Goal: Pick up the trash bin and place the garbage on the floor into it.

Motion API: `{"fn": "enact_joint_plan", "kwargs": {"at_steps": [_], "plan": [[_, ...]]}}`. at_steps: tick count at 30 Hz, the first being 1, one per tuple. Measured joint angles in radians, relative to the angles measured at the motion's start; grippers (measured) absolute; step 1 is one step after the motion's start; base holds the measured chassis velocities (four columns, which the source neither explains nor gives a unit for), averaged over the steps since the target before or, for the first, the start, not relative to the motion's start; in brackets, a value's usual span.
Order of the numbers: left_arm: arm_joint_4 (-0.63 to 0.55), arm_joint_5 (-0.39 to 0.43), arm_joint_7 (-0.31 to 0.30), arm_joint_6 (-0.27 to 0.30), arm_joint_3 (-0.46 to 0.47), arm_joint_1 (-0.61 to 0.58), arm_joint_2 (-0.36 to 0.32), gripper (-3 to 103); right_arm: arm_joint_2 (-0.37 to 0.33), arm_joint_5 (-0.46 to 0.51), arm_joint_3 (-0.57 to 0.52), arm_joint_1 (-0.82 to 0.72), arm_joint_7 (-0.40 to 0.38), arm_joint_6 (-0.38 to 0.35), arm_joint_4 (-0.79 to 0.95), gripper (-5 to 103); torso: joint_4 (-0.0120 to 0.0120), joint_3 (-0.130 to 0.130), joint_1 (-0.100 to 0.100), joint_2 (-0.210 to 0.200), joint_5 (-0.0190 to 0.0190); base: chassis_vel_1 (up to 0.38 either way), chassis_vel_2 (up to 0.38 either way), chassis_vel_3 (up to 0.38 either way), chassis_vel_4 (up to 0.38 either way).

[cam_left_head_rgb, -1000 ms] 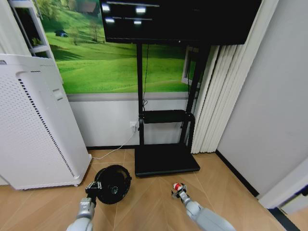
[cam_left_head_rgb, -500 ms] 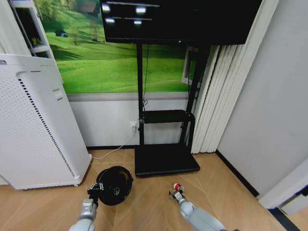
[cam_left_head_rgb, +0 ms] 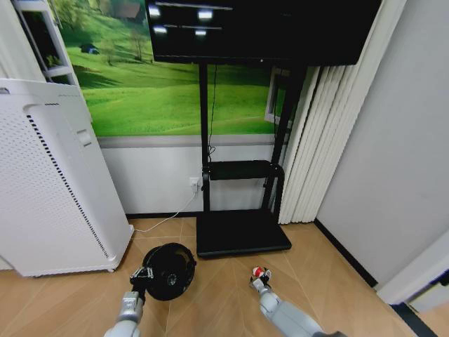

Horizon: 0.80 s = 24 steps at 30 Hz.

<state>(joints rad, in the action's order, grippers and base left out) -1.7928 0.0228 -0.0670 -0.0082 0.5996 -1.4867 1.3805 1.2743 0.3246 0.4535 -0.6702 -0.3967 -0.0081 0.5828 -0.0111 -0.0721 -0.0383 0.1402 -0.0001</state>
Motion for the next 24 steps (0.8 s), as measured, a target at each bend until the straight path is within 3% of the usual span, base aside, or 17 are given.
{"fn": "enact_joint_plan", "kwargs": {"at_steps": [2, 8, 10, 13, 15, 17, 18, 20, 22, 24], "plan": [[0.000, -0.001, 0.000, -0.001, -0.002, 0.000, 0.000, 4, 0.003, -0.004, -0.003, 0.002, -0.001, -0.003, -0.002, 91, 0.0000, 0.000, 0.000, 0.000, 0.0001, 0.000, 0.000, 0.000, 0.000], [0.008, -0.004, 0.000, -0.008, -0.005, 0.000, 0.002, 4, 0.006, -0.008, -0.007, 0.003, 0.000, -0.006, -0.005, 64, 0.0000, 0.000, 0.000, 0.000, 0.0001, 0.000, 0.000, 0.000, 0.000], [0.009, -0.004, 0.000, -0.008, -0.005, 0.000, 0.002, 4, 0.006, -0.009, -0.008, 0.003, 0.001, -0.006, -0.006, 64, 0.0000, 0.000, 0.000, 0.000, 0.0001, 0.000, 0.000, 0.000, 0.000], [0.010, -0.005, 0.000, -0.010, -0.006, 0.000, 0.002, 4, 0.005, -0.010, -0.010, 0.003, 0.003, -0.006, -0.006, 47, 0.0000, 0.000, 0.000, 0.000, 0.0000, 0.000, 0.000, 0.000, 0.000], [0.010, -0.005, 0.000, -0.010, -0.006, 0.000, 0.002, 4, 0.004, -0.011, -0.011, 0.002, 0.003, -0.006, -0.006, 47, 0.0000, 0.000, 0.000, 0.000, 0.0001, 0.000, 0.000, 0.000, 0.000], [0.011, -0.005, 0.000, -0.010, -0.006, 0.000, 0.002, 4, 0.004, -0.012, -0.011, 0.002, 0.004, -0.006, -0.006, 42, 0.0000, 0.000, 0.000, 0.000, 0.0001, 0.000, 0.000, 0.000, 0.000], [0.011, -0.005, 0.000, -0.010, -0.006, 0.000, 0.002, 4, 0.003, -0.012, -0.011, 0.002, 0.004, -0.006, -0.006, 32, 0.0000, 0.000, 0.000, 0.000, 0.0001, 0.000, 0.000, 0.000, 0.000], [0.011, -0.005, 0.000, -0.010, -0.006, 0.000, 0.002, 4, 0.003, -0.013, -0.011, 0.001, 0.005, -0.006, -0.006, 32, 0.0000, 0.000, 0.000, 0.000, 0.0001, 0.000, 0.000, 0.000, 0.000], [0.013, -0.005, 0.000, -0.011, -0.007, 0.002, 0.002, 4, 0.001, -0.015, -0.012, -0.002, 0.006, -0.005, -0.007, 15, -0.0001, 0.000, 0.000, 0.000, 0.0001, 0.000, 0.000, 0.000, 0.000], [0.015, -0.006, 0.000, -0.011, -0.008, 0.003, 0.002, 4, 0.001, -0.015, -0.012, -0.003, 0.007, -0.005, -0.007, 12, 0.0000, 0.000, 0.000, 0.000, 0.0001, 0.000, 0.000, 0.000, 0.000]]}}
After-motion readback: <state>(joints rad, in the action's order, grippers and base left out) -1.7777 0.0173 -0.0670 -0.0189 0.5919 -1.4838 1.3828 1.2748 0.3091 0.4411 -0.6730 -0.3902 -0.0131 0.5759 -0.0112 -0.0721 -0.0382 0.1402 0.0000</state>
